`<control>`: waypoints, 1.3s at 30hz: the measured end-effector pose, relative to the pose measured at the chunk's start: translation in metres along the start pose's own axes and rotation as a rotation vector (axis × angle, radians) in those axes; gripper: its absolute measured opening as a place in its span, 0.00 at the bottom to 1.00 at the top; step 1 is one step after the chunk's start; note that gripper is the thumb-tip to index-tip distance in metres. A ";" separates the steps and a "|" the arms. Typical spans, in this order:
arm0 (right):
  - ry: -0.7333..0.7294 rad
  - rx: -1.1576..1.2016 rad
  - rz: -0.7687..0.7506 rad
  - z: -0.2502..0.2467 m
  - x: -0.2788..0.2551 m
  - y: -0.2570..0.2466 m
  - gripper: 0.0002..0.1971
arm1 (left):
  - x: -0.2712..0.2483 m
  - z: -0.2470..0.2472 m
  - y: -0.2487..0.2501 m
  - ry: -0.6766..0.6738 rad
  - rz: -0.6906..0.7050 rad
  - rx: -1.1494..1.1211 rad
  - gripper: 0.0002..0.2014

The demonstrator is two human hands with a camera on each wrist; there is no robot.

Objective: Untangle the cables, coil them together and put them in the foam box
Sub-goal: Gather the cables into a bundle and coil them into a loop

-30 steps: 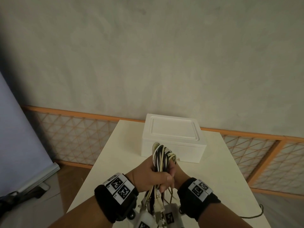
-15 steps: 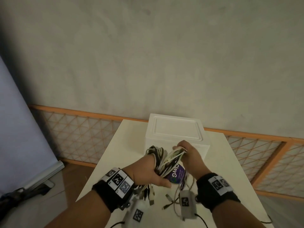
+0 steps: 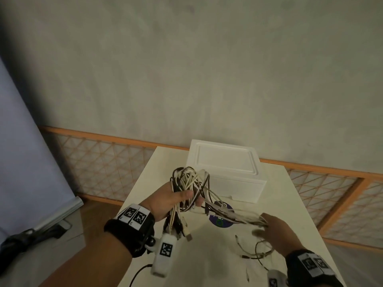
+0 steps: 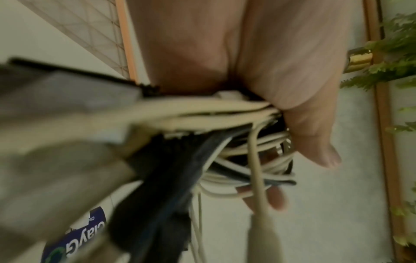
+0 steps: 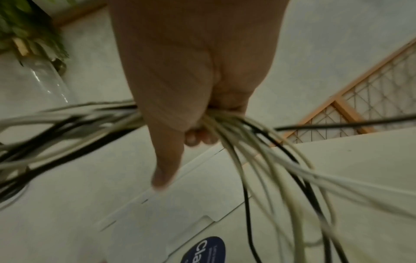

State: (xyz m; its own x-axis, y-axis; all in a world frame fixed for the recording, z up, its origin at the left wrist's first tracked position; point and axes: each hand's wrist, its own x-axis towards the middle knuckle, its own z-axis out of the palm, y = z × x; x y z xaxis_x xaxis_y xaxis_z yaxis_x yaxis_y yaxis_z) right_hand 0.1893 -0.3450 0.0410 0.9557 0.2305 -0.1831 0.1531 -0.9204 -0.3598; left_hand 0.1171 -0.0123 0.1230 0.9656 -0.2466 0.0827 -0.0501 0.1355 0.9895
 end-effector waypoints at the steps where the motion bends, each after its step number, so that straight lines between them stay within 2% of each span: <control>1: -0.159 -0.085 0.012 -0.002 -0.002 -0.003 0.30 | 0.000 0.002 0.001 -0.020 0.004 0.056 0.20; 3: -0.417 -0.093 0.021 -0.011 -0.006 -0.018 0.64 | 0.003 0.005 0.001 -0.068 0.016 0.148 0.18; 4: -0.447 -0.010 -0.018 -0.019 -0.008 -0.032 0.73 | 0.004 0.006 0.000 -0.093 0.025 0.169 0.17; 5: -0.389 0.116 -0.093 -0.028 -0.010 -0.048 0.77 | 0.005 0.008 0.001 -0.114 0.030 0.169 0.16; 6: -0.271 0.244 -0.178 -0.035 -0.012 -0.065 0.77 | 0.006 0.010 0.003 -0.130 0.033 0.157 0.15; 8: -0.007 0.409 -0.361 -0.043 -0.012 -0.097 0.74 | 0.006 0.015 0.007 -0.177 0.013 0.135 0.16; 10: 0.092 0.457 -0.519 -0.044 -0.006 -0.122 0.70 | 0.006 0.020 0.011 -0.262 -0.033 0.095 0.09; 12: 0.071 0.478 -0.644 -0.041 0.000 -0.140 0.61 | 0.005 0.023 0.012 -0.365 -0.073 0.089 0.05; 15: -0.019 0.687 -0.658 -0.043 0.003 -0.155 0.31 | 0.004 0.026 0.013 -0.495 -0.131 0.148 0.06; 17: -0.007 0.729 -0.655 -0.042 0.004 -0.158 0.19 | 0.001 0.023 0.013 -0.506 -0.151 0.158 0.09; 19: 0.041 0.716 -0.641 -0.042 0.006 -0.155 0.15 | -0.002 0.016 0.011 -0.426 -0.127 0.090 0.12; 22: 0.071 0.668 -0.636 -0.043 0.005 -0.151 0.15 | -0.004 0.005 0.002 -0.216 -0.097 -0.081 0.16; 24: 0.116 0.602 -0.670 -0.043 0.001 -0.151 0.18 | -0.003 0.001 -0.004 -0.161 -0.105 -0.176 0.15; 26: 0.213 0.533 -0.713 -0.039 -0.001 -0.149 0.21 | -0.002 -0.001 -0.010 -0.145 -0.111 -0.225 0.15; 29: 0.338 0.540 -0.692 -0.033 0.001 -0.146 0.23 | -0.001 -0.003 -0.014 -0.185 -0.108 -0.203 0.17; 32: 0.383 0.575 -0.631 -0.031 0.002 -0.145 0.26 | 0.001 -0.006 -0.018 -0.235 -0.104 -0.161 0.21; 34: 0.406 0.574 -0.598 -0.032 0.002 -0.143 0.28 | 0.002 -0.005 -0.020 -0.188 -0.097 -0.118 0.21; 36: 0.435 0.552 -0.606 -0.032 0.004 -0.138 0.27 | 0.003 -0.005 -0.021 -0.096 -0.082 -0.126 0.16; 39: 0.422 0.626 -0.609 -0.029 0.007 -0.130 0.17 | 0.003 -0.007 -0.021 0.041 -0.108 -0.258 0.11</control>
State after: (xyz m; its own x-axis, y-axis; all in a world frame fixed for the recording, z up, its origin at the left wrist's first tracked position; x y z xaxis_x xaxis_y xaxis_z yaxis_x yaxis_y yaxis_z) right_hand 0.1837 -0.2327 0.1134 0.7871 0.3673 0.4955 0.6069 -0.3182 -0.7283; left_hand 0.1229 -0.0092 0.1020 0.9715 -0.2348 -0.0313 0.1150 0.3517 0.9290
